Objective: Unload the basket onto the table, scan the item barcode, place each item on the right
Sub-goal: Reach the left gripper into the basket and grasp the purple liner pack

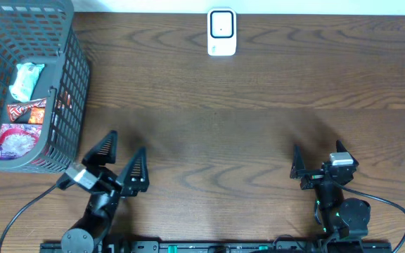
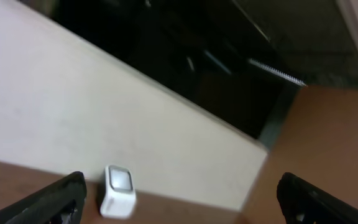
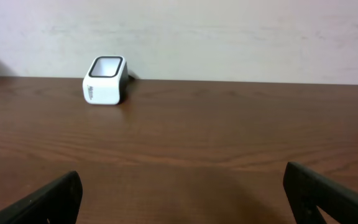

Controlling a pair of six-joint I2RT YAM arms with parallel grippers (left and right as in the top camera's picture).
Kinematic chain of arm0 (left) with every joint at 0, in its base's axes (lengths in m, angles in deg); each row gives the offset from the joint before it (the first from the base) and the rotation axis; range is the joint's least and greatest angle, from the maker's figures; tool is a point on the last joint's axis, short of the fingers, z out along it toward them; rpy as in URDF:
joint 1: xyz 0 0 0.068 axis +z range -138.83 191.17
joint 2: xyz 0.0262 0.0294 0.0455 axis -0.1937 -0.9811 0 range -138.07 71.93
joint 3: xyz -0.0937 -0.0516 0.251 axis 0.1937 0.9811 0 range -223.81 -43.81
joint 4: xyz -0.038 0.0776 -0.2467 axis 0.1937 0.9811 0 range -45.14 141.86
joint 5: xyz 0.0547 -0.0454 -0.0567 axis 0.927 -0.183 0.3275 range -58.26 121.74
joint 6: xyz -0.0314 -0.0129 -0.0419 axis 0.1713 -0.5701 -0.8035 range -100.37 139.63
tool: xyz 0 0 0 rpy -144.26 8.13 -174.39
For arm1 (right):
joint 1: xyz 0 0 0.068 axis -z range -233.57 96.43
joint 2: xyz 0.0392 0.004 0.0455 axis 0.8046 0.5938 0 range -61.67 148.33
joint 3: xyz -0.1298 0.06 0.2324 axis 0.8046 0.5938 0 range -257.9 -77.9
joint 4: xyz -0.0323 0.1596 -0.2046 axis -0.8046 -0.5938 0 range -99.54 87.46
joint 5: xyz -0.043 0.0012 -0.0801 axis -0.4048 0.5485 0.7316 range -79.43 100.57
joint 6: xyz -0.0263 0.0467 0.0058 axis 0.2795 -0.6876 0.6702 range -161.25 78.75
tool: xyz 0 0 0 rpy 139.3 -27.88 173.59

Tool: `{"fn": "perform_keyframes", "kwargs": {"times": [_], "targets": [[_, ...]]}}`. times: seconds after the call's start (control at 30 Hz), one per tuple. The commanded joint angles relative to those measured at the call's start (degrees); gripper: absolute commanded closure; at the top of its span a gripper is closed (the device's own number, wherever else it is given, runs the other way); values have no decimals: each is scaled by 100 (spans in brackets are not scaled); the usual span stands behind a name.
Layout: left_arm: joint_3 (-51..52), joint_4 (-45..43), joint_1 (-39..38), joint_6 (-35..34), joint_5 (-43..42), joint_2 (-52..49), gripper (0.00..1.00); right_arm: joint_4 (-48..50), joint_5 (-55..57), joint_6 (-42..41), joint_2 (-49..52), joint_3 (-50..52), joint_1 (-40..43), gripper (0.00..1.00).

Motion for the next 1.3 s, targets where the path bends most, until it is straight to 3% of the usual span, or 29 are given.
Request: {"fn": "perform_keyframes", "kwargs": {"times": [0.0, 0.17, 0.37, 0.5, 0.63, 0.8, 0.93, 1.27], "targets": [[-691, 9, -7, 688, 879, -219, 2, -4, 55, 63, -2, 22, 46, 1], [-1945, 232, -7, 1449, 1711, -1375, 2, -4, 55, 63, -2, 22, 46, 1], [-4120, 1014, -7, 2424, 3239, -3622, 2, -4, 55, 63, -2, 22, 46, 1], [-6384, 2717, 50, 3088, 5069, -5431, 2, -4, 55, 63, -2, 22, 46, 1], [-8684, 4623, 476, 3738, 5180, -7169, 2, -4, 55, 63, -2, 22, 46, 1], [-10686, 6909, 1349, 3279, 5523, -8695, 2, -4, 55, 63, -2, 22, 46, 1], [-10874, 7729, 2135, 2409, 5219, -9313, 2, -4, 55, 63, -2, 22, 46, 1], [-10769, 8609, 2806, 2398, 4824, -9842, 2, -4, 55, 63, -2, 22, 46, 1]]}}
